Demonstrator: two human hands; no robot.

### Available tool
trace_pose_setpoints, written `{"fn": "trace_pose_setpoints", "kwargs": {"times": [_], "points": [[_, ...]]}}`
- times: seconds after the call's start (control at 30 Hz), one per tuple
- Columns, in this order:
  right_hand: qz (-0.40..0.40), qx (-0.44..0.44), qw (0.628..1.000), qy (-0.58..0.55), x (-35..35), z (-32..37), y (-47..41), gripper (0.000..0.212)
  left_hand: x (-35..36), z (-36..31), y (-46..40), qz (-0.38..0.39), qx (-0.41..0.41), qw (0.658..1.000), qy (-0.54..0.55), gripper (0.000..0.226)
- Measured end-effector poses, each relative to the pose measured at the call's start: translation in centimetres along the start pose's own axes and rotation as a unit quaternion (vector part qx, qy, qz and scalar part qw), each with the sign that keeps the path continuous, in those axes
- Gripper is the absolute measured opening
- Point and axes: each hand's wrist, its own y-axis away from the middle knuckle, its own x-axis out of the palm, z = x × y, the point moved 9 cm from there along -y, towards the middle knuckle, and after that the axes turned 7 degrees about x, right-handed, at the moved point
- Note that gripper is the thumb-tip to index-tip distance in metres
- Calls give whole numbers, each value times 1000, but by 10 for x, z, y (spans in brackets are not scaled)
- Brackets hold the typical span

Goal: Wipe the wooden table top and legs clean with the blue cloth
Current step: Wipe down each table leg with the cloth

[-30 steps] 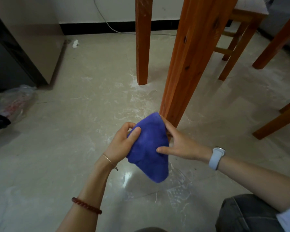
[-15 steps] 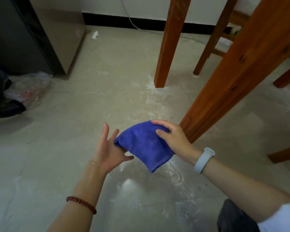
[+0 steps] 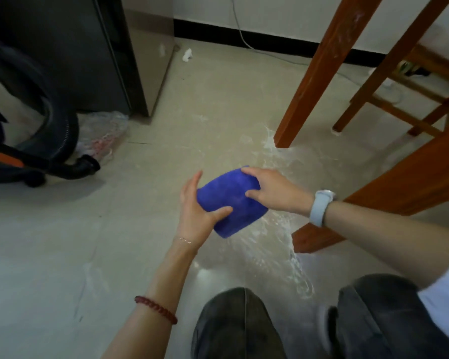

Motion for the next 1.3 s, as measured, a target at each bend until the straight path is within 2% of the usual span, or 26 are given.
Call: {"fn": "trace_pose_setpoints", "kwargs": {"times": [0.07, 0.1, 0.2, 0.27, 0.33, 0.43, 0.5, 0.6, 0.7, 0.77, 0.8, 0.9, 1.0, 1.07, 1.17, 1.3], "points": [[-32, -21, 999, 36, -18, 10, -11, 42, 4, -21, -13, 9, 62, 995, -81, 66], [-48, -33, 997, 47, -25, 14, -17, 34, 3, -23, -21, 6, 67, 993, -102, 54], [-54, -35, 998, 23, -31, 10, -45, 27, -10, -11, -45, -8, 23, 991, -129, 28], [-5, -13, 995, -95, -19, 7, -71, 27, -23, -3, -61, -6, 16, 988, -155, 34], [34, 7, 967, -252, -2, 12, -95, 15, -39, 4, -83, -4, 14, 984, -178, 37], [19, 41, 926, -375, 22, 12, -138, 16, -54, 19, -133, -1, -25, 985, -172, 16], [33, 87, 863, -496, 36, -2, -166, 24, -51, 21, -175, 0, -27, 981, -195, 14], [78, 158, 703, -689, 38, -25, -193, 41, -22, 14, -237, 14, -27, 976, -216, 20], [59, 193, 571, -796, 18, -44, -206, 45, 17, -6, -283, 45, -30, 976, -209, 22], [46, 195, 504, -840, 6, -51, -216, 54, 38, -19, -303, 75, -16, 978, -194, 21], [43, 187, 486, -853, 1, -52, -223, 63, 46, -27, -313, 93, 3, 977, -194, 20], [44, 168, 481, -859, -16, -42, -246, 79, 54, -54, -351, 116, 84, 971, -193, 18], [3, 150, 534, -832, -35, -50, -264, 57, 66, -69, -378, 153, 140, 963, -173, 18], [-39, 135, 557, -819, -53, -64, -271, 50, 89, -69, -383, 200, 183, 950, -154, 18], [-123, 133, 562, -807, -73, -98, -257, 49, 127, -72, -374, 248, 218, 937, -113, 19], [-327, 215, 592, -705, -100, -173, -176, 53, 206, -89, -333, 355, 254, 898, -55, 25]]}}
